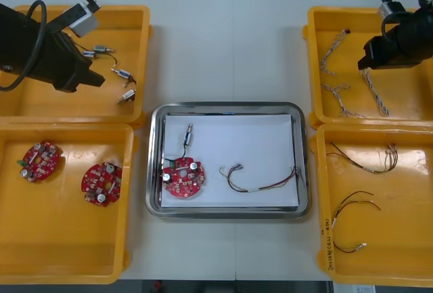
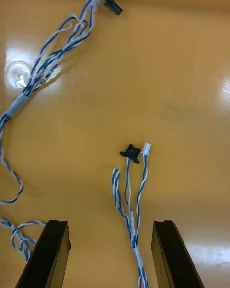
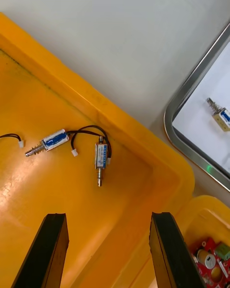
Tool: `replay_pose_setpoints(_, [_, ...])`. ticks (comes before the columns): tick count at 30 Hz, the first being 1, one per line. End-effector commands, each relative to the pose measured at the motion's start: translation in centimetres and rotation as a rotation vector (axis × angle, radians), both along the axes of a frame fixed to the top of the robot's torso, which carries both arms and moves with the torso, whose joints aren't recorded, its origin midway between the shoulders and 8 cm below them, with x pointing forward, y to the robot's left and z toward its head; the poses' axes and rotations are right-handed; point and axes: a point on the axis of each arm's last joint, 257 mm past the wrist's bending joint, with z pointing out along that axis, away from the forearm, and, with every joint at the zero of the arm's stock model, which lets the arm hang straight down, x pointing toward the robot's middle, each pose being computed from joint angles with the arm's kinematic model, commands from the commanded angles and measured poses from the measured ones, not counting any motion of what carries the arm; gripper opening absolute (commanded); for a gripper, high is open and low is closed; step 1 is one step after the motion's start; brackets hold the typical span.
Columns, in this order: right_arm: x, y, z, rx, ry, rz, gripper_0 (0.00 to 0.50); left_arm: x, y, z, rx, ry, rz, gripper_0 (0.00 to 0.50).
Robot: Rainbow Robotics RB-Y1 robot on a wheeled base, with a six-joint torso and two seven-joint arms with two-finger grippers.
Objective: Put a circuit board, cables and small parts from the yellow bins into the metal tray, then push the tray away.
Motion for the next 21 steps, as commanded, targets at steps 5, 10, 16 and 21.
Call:
replay_pose_setpoints(5, [-1.0,-0.9,7.1,-0.025,-0.033,0.001,0.5,1.6,1.9,1.1,0.074,-0.142,-0.155,0.5])
replay_pose_setpoints(10, [-2.4,-0.9,7.5,-0.041,0.0,0.008,0.5,1.8,2.6,0.6,0.102,-0.141,-0.147,0.5])
replay_pose_setpoints(16, [-4.6,-1.0,6.6,-0.056,0.054,0.022,0.5,2.1,3.1,-0.8,0.116,-0.11,-0.131,0.5])
replay_pose_setpoints(21, [-6.0,-1.0,5.9,-0.06,0.093,0.031,0.5,2.3,3.3,-1.5,0.126,-0.087,-0.119,0.5])
